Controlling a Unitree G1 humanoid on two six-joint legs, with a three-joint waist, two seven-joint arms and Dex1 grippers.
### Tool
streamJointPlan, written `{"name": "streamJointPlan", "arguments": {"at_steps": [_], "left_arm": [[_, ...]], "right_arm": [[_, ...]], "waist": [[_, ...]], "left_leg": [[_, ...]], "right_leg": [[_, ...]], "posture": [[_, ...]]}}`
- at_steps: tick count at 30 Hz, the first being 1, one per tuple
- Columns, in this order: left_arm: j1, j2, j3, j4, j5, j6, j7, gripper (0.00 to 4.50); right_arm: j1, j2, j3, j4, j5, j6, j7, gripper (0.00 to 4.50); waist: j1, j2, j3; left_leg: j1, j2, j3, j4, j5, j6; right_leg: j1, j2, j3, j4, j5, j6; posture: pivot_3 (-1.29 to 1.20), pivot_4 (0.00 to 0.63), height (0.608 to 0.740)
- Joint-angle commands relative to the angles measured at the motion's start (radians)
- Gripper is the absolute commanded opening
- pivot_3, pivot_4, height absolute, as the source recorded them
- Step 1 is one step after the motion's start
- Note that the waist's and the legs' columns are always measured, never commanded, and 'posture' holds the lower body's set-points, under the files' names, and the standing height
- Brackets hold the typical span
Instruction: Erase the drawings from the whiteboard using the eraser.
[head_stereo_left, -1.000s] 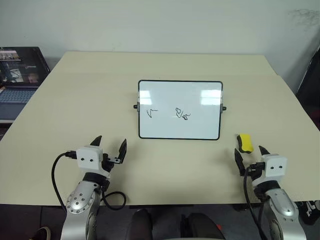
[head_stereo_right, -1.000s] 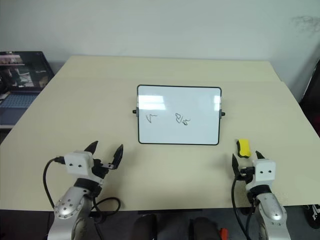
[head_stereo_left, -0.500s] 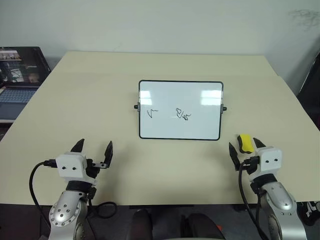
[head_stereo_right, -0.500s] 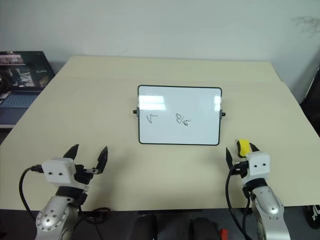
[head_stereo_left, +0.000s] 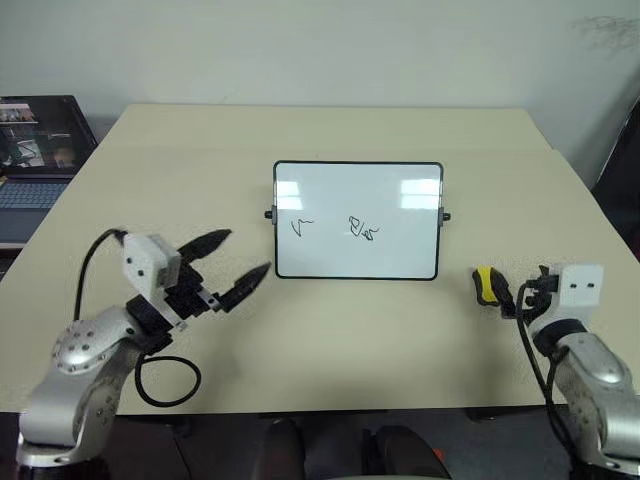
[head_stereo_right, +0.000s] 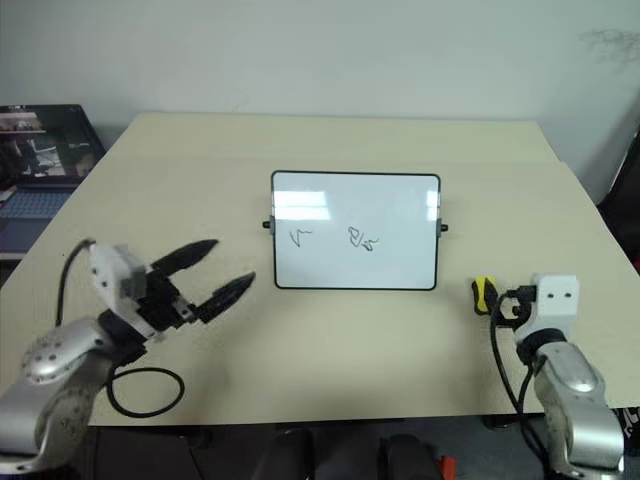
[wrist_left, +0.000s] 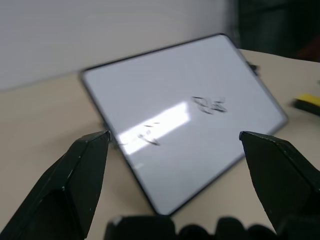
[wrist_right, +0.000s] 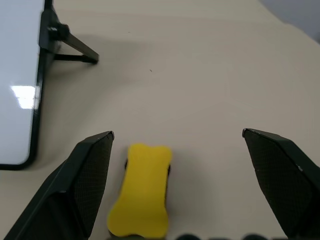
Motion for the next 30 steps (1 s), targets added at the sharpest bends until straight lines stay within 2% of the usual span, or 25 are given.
{"name": "streamJointPlan", "arguments": {"at_steps": [1, 5, 10, 17, 30], "left_arm": [[-0.011, 0.051, -0.022, 0.007, -0.033, 0.03, -0.126, 4.5], [-0.078, 0.06, -0.074, 0.032, -0.015, 0.032, -0.192, 4.5], [-0.126, 0.055, -0.136, 0.035, 0.011, 0.026, -0.257, 4.5], [-0.147, 0.036, -0.172, 0.03, 0.035, 0.021, -0.273, 4.5], [-0.125, -0.005, -0.171, -0.003, 0.033, 0.037, -0.235, 4.5]], "right_arm": [[-0.022, -0.03, -0.043, -0.096, 0.068, 0.147, -0.01, 4.48], [-0.065, -0.035, -0.061, -0.133, 0.125, 0.351, -0.043, 4.48], [-0.147, 0.004, -0.075, -0.115, 0.134, 0.492, -0.116, 4.48], [-0.165, -0.01, 0.012, -0.059, 0.085, 0.495, -0.136, 4.48], [-0.231, -0.054, 0.004, 0.08, 0.048, 0.464, -0.087, 4.48]], "waist": [[0.002, 0.0, 0.0], [0.004, 0.0, 0.0], [0.003, 0.0, 0.001], [0.003, 0.0, 0.0], [0.003, 0.0, 0.001]], "left_leg": [[0.0, 0.0, 0.0, 0.0, 0.0, 0.0], [-0.001, 0.0, 0.0, 0.0, 0.0, 0.0], [-0.001, 0.0, 0.0, 0.0, 0.0, 0.0], [-0.009, 0.0, 0.001, 0.0, 0.0, 0.0], [-0.009, 0.0, 0.001, 0.0, 0.0, 0.0]], "right_leg": [[0.0, 0.0, 0.0, 0.0, 0.0, 0.0], [0.0, 0.0, 0.0, -0.001, -0.001, 0.0], [0.0, 0.0, 0.0, 0.0, -0.001, 0.0], [-0.009, 0.001, 0.001, 0.0, 0.0, -0.001], [-0.009, 0.001, 0.001, 0.0, 0.0, -0.001]], "posture": [[0.0, 0.15, 0.74], [0.0, 0.15, 0.74], [0.0, 0.15, 0.74], [0.0, 0.15, 0.74], [0.0, 0.15, 0.74]]}}
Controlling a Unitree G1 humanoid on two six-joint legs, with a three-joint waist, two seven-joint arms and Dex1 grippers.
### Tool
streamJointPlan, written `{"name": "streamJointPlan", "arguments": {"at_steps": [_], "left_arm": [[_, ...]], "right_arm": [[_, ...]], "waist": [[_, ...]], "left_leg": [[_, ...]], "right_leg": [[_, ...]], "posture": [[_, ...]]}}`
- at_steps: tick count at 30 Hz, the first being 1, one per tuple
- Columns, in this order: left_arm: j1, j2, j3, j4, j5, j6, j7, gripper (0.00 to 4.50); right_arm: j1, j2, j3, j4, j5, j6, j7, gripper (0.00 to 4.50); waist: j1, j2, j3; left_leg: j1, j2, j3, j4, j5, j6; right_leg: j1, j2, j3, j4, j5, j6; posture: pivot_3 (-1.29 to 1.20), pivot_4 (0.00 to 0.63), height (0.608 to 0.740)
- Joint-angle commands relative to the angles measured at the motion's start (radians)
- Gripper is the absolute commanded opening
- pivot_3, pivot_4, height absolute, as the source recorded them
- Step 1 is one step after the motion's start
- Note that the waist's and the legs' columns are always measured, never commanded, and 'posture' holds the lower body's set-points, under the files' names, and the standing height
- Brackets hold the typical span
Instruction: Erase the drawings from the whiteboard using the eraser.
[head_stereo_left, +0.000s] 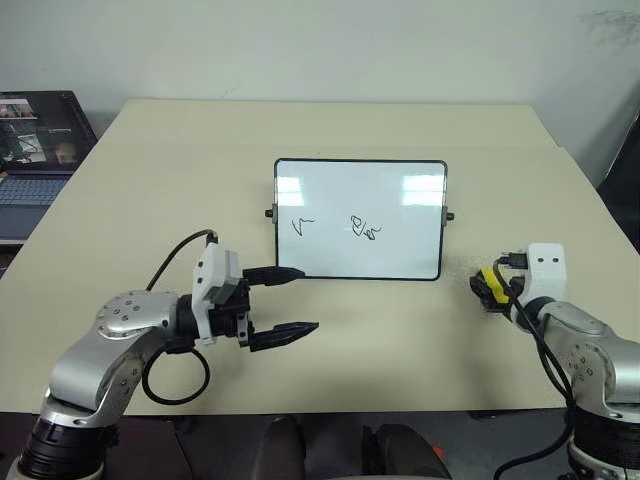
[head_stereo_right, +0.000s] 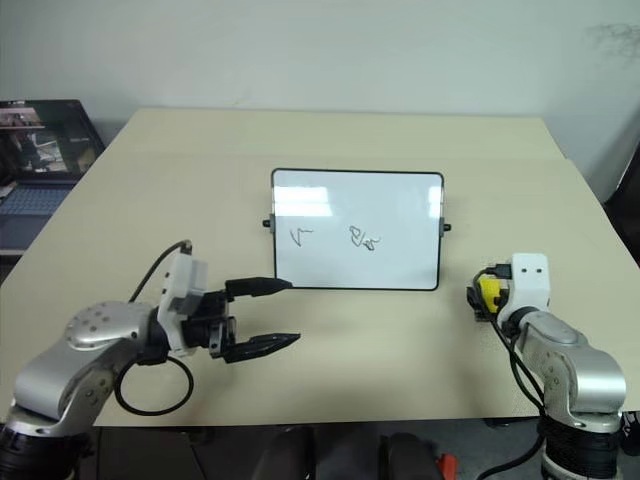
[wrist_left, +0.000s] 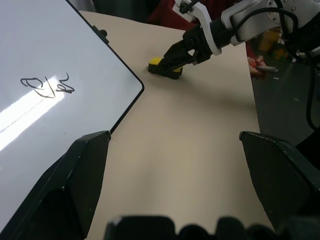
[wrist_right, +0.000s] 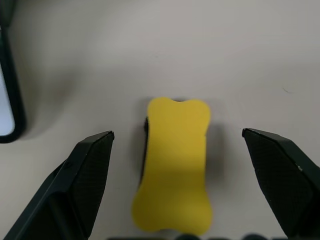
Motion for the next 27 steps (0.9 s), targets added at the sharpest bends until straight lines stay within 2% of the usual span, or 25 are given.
{"name": "streamJointPlan", "arguments": {"at_steps": [1, 13, 16, 22, 24, 27], "left_arm": [[0.007, -0.007, 0.017, -0.04, -0.011, -0.002, 0.014, 4.5], [0.017, -0.017, 0.017, -0.043, -0.01, -0.004, 0.032, 4.5], [0.018, -0.02, 0.013, -0.044, -0.01, -0.004, 0.038, 4.5], [0.028, -0.022, 0.01, -0.042, -0.003, -0.009, 0.039, 4.5], [0.03, -0.022, 0.011, -0.044, -0.005, -0.007, 0.041, 4.5], [0.032, -0.024, 0.01, -0.044, -0.003, -0.007, 0.043, 4.5]], "right_arm": [[-0.021, -0.023, -0.029, 0.001, -0.004, -0.025, 0.019, 4.48], [-0.02, -0.041, -0.045, 0.038, -0.004, -0.018, 0.056, 4.48], [-0.02, -0.042, -0.05, 0.041, -0.003, -0.014, 0.059, 3.9], [-0.02, -0.032, -0.054, 0.041, 0.007, 0.001, 0.063, 1.68], [-0.017, -0.033, -0.051, 0.039, 0.005, 0.001, 0.067, 1.09], [-0.016, -0.03, -0.05, 0.041, 0.007, 0.001, 0.066, 1.04]], "waist": [[0.0, 0.0, 0.0], [0.0, 0.0, 0.0], [0.0, 0.0, 0.0], [0.0, 0.0, 0.0], [0.0, 0.0, 0.0], [0.0, 0.0, 0.0]], "left_leg": [[0.0, 0.0, 0.0, 0.0, 0.0, 0.0], [0.0, 0.0, 0.0, 0.0, 0.0, 0.0], [0.0, 0.0, 0.0, 0.0, 0.0, 0.0], [0.0, 0.0, 0.0, 0.0, 0.0, 0.0], [0.0, 0.0, 0.0, 0.0, 0.0, 0.0], [0.0, 0.0, 0.0, 0.0, 0.0, 0.0]], "right_leg": [[0.0, 0.0, 0.0, 0.0, 0.0, 0.0], [0.0, 0.0, 0.0, 0.0, 0.0, 0.0], [0.0, 0.0, 0.0, 0.0, 0.0, 0.0], [0.0, 0.0, 0.0, 0.0, 0.0, 0.0], [0.0, 0.0, 0.0, 0.0, 0.0, 0.0], [0.0, 0.0, 0.0, 0.0, 0.0, 0.0]], "posture": [[0.0, 0.15, 0.74], [0.0, 0.15, 0.74], [0.0, 0.15, 0.74], [0.0, 0.15, 0.74], [0.0, 0.15, 0.74], [0.0, 0.15, 0.74]]}}
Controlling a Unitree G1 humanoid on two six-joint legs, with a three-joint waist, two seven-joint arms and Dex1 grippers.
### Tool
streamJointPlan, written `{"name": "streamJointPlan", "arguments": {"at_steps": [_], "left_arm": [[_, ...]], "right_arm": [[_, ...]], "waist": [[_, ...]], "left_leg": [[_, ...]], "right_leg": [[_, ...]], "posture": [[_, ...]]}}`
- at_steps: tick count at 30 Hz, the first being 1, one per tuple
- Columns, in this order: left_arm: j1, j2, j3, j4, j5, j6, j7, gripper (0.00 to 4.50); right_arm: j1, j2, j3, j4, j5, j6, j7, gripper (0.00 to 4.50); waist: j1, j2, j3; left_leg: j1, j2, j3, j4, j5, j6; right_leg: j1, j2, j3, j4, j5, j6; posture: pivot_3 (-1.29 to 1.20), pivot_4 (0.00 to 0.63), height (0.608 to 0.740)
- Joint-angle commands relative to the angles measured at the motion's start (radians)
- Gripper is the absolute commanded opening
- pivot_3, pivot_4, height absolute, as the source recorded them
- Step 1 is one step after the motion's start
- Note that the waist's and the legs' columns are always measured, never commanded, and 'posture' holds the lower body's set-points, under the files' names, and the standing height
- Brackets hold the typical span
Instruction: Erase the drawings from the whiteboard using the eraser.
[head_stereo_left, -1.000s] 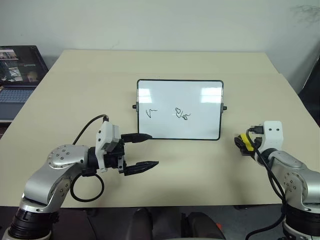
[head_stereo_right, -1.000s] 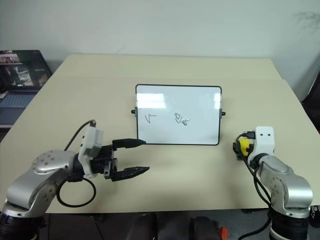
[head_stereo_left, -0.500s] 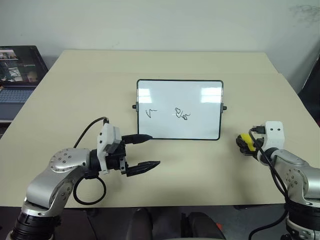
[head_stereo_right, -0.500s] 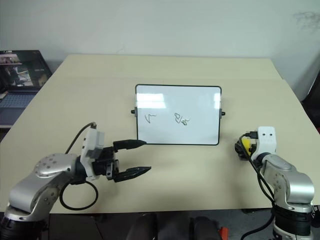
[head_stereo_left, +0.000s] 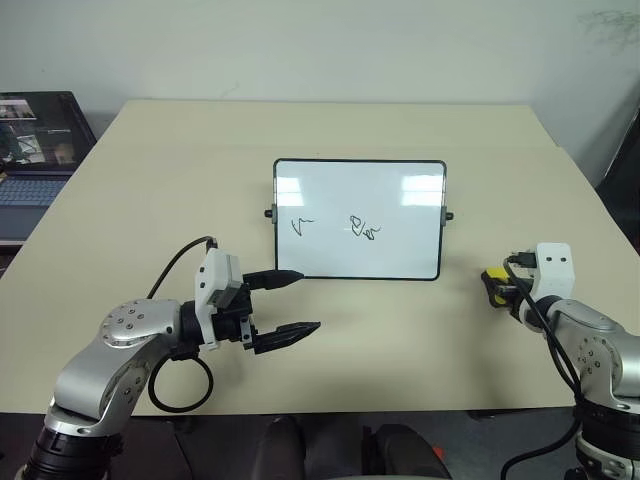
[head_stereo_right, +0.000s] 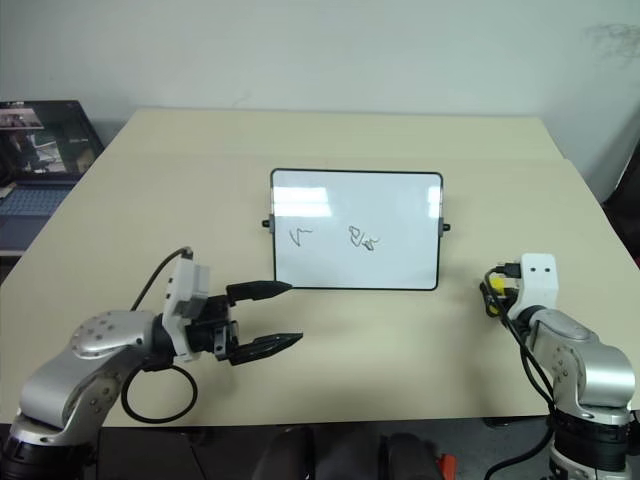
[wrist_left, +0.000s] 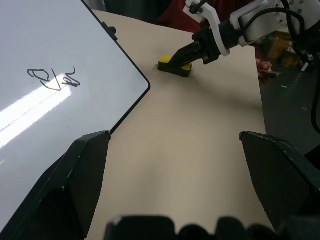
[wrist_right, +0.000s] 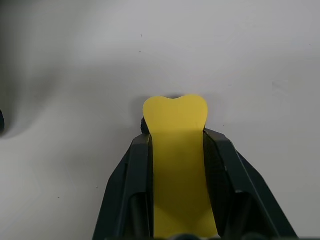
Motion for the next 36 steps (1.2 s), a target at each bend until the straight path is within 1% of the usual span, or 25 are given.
{"name": "streamJointPlan", "arguments": {"at_steps": [1, 7, 11, 12, 16, 19, 22, 24, 26, 28, 30, 32, 36], "left_arm": [[0.005, -0.005, 0.01, -0.037, -0.006, -0.007, 0.004, 4.5], [0.013, -0.004, 0.027, -0.027, -0.009, -0.002, 0.013, 4.5], [0.025, 0.003, 0.06, -0.018, -0.023, 0.01, 0.026, 4.5], [0.028, 0.006, 0.072, -0.011, -0.021, 0.01, 0.03, 4.5], [0.018, 0.01, 0.127, 0.019, -0.007, 0.009, 0.066, 4.5], [0.032, 0.01, 0.149, 0.016, -0.004, 0.012, 0.084, 4.5], [0.056, -0.013, 0.192, 0.012, 0.002, 0.01, 0.144, 4.5], [0.065, -0.041, 0.222, 0.028, 0.005, 0.007, 0.198, 4.5], [0.084, -0.063, 0.242, 0.037, 0.012, 0.009, 0.239, 4.5], [0.111, -0.072, 0.257, 0.039, 0.042, -0.005, 0.271, 4.5], [0.119, -0.076, 0.261, 0.053, 0.091, -0.035, 0.303, 4.5], [0.106, -0.087, 0.266, 0.079, 0.105, -0.044, 0.327, 4.5], [0.085, -0.089, 0.257, 0.103, 0.107, -0.046, 0.325, 4.5]], "right_arm": [[-0.002, -0.002, -0.018, -0.018, 0.003, 0.004, 0.003, 1.04], [-0.008, 0.006, -0.04, -0.027, 0.014, 0.004, 0.002, 1.01], [-0.014, 0.005, -0.049, -0.066, 0.032, -0.006, 0.018, 1.01], [-0.014, -0.006, -0.045, -0.092, 0.039, -0.021, 0.036, 1.01], [0.016, -0.125, 0.003, -0.263, 0.066, -0.111, 0.169, 1.01], [0.029, -0.17, 0.024, -0.33, 0.087, -0.128, 0.211, 1.01], [0.009, -0.181, 0.082, -0.368, 0.115, -0.172, 0.26, 1.01], [-0.025, -0.156, 0.126, -0.377, 0.139, -0.219, 0.291, 1.01], [-0.05, -0.15, 0.184, -0.364, 0.118, -0.272, 0.304, 1.01], [-0.108, -0.14, 0.278, -0.314, 0.057, -0.336, 0.297, 1.01], [-0.161, -0.124, 0.343, -0.269, 0.02, -0.378, 0.291, 1.0], [-0.237, -0.08, 0.418, -0.203, -0.022, -0.435, 0.289, 1.0], [-0.372, -0.006, 0.579, -0.056, -0.14, -0.548, 0.302, 1.0]], "waist": [[0.0, 0.0, 0.0], [0.0, 0.0, 0.0], [0.0, 0.0, 0.0], [-0.001, 0.0, 0.0], [0.0, 0.003, 0.002], [0.0, 0.001, 0.001], [-0.002, 0.001, 0.001], [-0.002, 0.001, 0.001], [-0.002, 0.001, 0.001], [-0.002, 0.0, 0.002], [-0.003, 0.0, 0.002], [-0.001, -0.001, 0.002], [-0.001, -0.001, 0.003]], "left_leg": [[0.0, 0.0, 0.0, 0.0, 0.0, 0.0], [0.0, 0.0, 0.0, 0.0, 0.0, 0.0], [0.0, 0.0, 0.0, 0.0, 0.0, 0.0], [0.0, 0.0, 0.0, 0.0, 0.0, 0.0], [0.0, 0.0, 0.0, 0.0, 0.0, 0.0], [0.0, 0.0, -0.001, 0.0, 0.0, 0.0], [0.0, 0.001, 0.0, 0.0, 0.0, 0.0], [0.0, 0.001, -0.001, 0.0, 0.0, 0.0], [0.0, 0.001, -0.001, 0.001, 0.0, 0.0], [0.0, 0.0, -0.001, 0.001, 0.0, 0.0], [0.0, 0.0, -0.001, 0.001, 0.0, 0.0], [0.0, 0.001, -0.002, 0.001, 0.0, 0.0], [0.0, 0.001, -0.002, 0.001, 0.0, 0.0]], "right_leg": [[0.0, 0.0, 0.0, 0.0, 0.0, 0.0], [0.0, 0.0, 0.0, 0.0, 0.0, 0.0], [0.0, 0.0, 0.0, 0.0, 0.0, 0.0], [0.0, 0.0, 0.0, 0.0, 0.0, 0.0], [0.0, 0.0, 0.0, 0.0, 0.0, 0.0], [0.0, 0.0, -0.001, -0.001, 0.0, 0.0], [0.0, 0.0, 0.0, -0.001, 0.0, 0.0], [0.0, 0.0, 0.0, 0.0, 0.0, 0.0], [0.0, 0.0, -0.001, 0.0, 0.0, 0.0], [0.0, 0.0, -0.001, 0.0, 0.0, 0.0], [0.0, 0.0, 0.0, 0.0, 0.0, 0.0], [0.0, 0.0, -0.001, 0.0, 0.0, 0.0], [0.0, 0.0, -0.002, 0.001, 0.0, -0.001]], "posture": [[0.0, 0.15, 0.74], [0.0, 0.15, 0.74], [0.0, 0.15, 0.74], [0.0, 0.15, 0.74], [0.0, 0.15, 0.74], [0.0, 0.15, 0.74], [0.0, 0.15, 0.74], [0.0, 0.15, 0.74], [0.0, 0.15, 0.74], [0.0, 0.15, 0.74], [0.0, 0.15, 0.74], [0.0, 0.15, 0.74], [0.0, 0.15, 0.74]]}}
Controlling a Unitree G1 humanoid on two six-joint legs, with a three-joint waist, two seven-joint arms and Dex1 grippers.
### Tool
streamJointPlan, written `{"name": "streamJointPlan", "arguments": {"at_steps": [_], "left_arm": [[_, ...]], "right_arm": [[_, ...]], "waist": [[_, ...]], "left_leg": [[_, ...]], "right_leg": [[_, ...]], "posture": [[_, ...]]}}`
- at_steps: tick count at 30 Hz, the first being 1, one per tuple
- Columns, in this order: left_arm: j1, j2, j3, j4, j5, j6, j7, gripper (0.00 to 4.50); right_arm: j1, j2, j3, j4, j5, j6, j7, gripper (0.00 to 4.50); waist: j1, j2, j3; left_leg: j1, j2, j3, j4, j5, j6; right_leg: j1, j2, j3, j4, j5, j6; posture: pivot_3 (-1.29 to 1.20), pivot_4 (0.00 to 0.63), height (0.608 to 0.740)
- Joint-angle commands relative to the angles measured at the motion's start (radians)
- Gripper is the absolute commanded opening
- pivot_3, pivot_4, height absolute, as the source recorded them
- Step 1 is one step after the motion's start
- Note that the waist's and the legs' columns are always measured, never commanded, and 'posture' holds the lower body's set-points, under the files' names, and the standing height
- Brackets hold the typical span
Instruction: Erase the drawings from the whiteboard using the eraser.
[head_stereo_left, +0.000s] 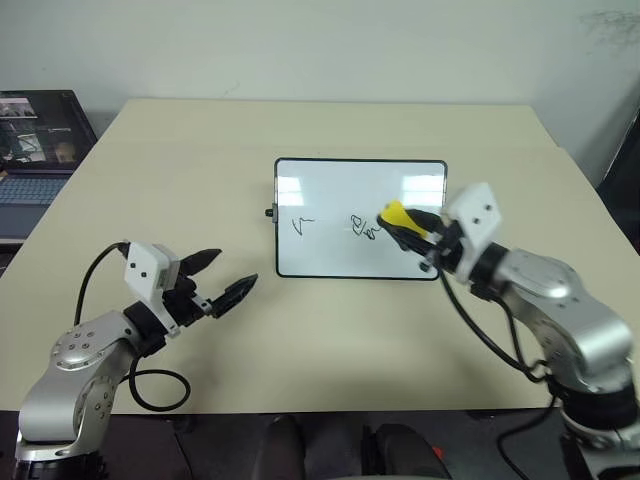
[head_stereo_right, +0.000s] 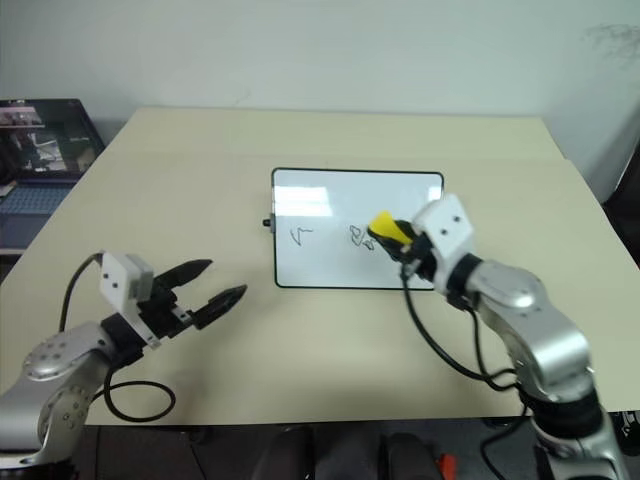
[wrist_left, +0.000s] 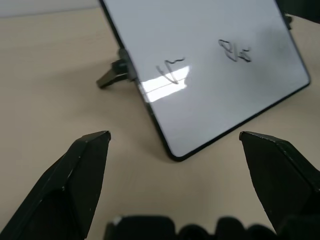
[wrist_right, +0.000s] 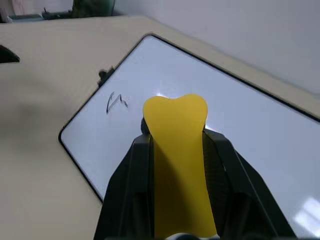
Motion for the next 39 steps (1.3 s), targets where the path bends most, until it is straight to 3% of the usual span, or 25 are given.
{"name": "streamJointPlan", "arguments": {"at_steps": [1, 7, 16, 24, 34, 39], "left_arm": [[-0.024, 0.001, 0.011, 0.0, 0.007, -0.023, -0.006, 4.5], [-0.059, 0.016, -0.01, 0.023, 0.022, -0.017, -0.027, 4.5], [-0.096, 0.055, -0.033, 0.048, 0.013, -0.004, -0.113, 4.5], [-0.094, 0.053, -0.042, 0.031, 0.009, 0.01, -0.125, 4.5], [-0.095, 0.053, -0.04, 0.018, 0.007, 0.023, -0.134, 4.5], [-0.097, 0.05, -0.046, 0.021, 0.012, 0.019, -0.135, 4.5]], "right_arm": [[-0.095, 0.042, 0.112, 0.096, -0.105, -0.107, 0.01, 1.0], [-0.293, 0.132, 0.284, 0.368, -0.319, -0.239, -0.002, 1.0], [-0.457, 0.281, 0.313, 0.742, -0.482, -0.435, -0.055, 1.0], [-0.409, 0.319, 0.325, 0.918, -0.547, -0.545, -0.048, 1.0], [-0.273, 0.334, 0.391, 0.95, -0.603, -0.524, 0.065, 1.0], [-0.251, 0.337, 0.36, 0.857, -0.591, -0.52, 0.105, 1.0]], "waist": [[0.0, -0.001, 0.0], [0.002, -0.003, 0.001], [0.001, -0.003, 0.001], [0.001, -0.004, 0.001], [0.0, -0.006, 0.0], [0.0, -0.006, 0.0]], "left_leg": [[0.0, 0.0, 0.0, 0.0, 0.0, 0.0], [0.0, 0.0, 0.0, 0.0, 0.0, 0.0], [0.0, 0.0, 0.0, 0.0, 0.0, 0.0], [0.0, 0.001, 0.0, 0.0, 0.0, 0.0], [0.008, 0.001, 0.0, 0.0, 0.0, 0.0], [0.016, 0.001, 0.0, 0.0, 0.001, 0.0]], "right_leg": [[0.0, 0.0, 0.0, 0.0, 0.001, -0.002], [0.0, -0.001, 0.0, 0.0, 0.002, -0.003], [-0.001, -0.001, -0.001, 0.0, 0.002, -0.004], [-0.001, -0.001, -0.001, 0.0, 0.002, -0.004], [0.004, -0.001, -0.001, 0.004, 0.002, -0.004], [0.006, -0.002, -0.001, 0.005, 0.002, -0.003]], "posture": [[0.0, 0.15, 0.74], [0.0, 0.15, 0.74], [0.0, 0.15, 0.74], [0.0, 0.15, 0.74], [0.0, 0.15, 0.74], [0.0, 0.15, 0.74]]}}
